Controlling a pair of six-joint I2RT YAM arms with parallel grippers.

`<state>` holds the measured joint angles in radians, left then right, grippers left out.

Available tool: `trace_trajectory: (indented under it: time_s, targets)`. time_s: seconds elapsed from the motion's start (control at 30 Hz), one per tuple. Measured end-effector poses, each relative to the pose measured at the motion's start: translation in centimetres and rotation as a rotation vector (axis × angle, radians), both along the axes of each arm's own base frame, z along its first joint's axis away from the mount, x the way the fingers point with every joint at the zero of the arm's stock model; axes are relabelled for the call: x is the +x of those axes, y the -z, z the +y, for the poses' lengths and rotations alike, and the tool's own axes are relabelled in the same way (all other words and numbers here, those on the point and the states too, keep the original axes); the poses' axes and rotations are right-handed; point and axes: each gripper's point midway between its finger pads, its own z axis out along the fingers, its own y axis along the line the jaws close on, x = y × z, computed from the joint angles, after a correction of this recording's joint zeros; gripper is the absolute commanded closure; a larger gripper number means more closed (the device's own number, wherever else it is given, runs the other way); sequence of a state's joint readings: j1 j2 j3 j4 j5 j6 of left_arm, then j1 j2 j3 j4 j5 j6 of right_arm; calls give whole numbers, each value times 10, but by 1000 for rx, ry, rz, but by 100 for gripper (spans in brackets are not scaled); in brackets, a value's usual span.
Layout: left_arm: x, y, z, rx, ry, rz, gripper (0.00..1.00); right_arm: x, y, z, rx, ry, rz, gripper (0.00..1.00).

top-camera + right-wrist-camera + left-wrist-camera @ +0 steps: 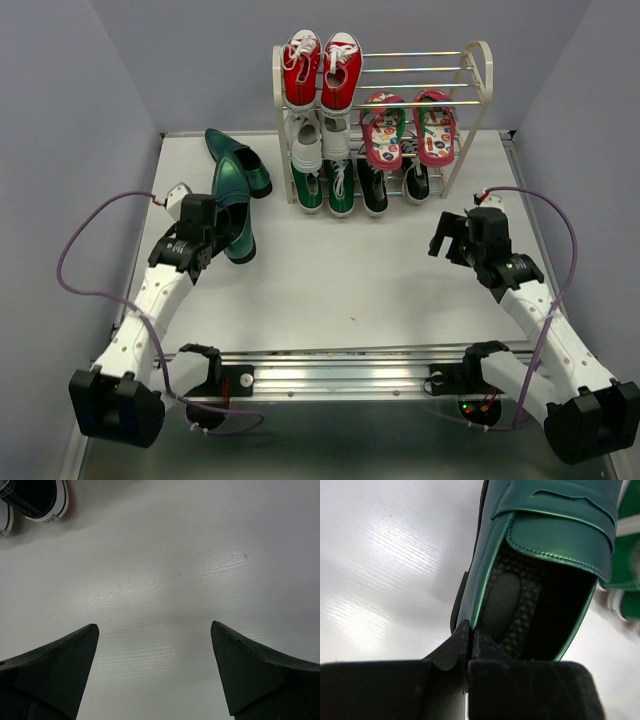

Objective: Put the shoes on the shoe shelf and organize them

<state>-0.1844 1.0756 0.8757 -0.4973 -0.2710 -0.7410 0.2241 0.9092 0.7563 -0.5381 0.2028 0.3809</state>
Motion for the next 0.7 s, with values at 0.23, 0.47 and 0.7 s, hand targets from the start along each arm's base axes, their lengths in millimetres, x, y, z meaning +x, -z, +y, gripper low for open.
trace_trajectory:
  time_s: [0.23, 0.47, 0.7]
  targets:
    - [-28, -95, -21, 10, 181, -203, 100, 0, -3, 0, 3, 0, -13, 0]
    - [-30, -198, -34, 16, 293, -404, 100, -1, -4, 0, 4, 1, -16, 0]
    - [1, -301, -65, 5, 394, -584, 100, -1, -8, 0, 7, 1, -29, 0]
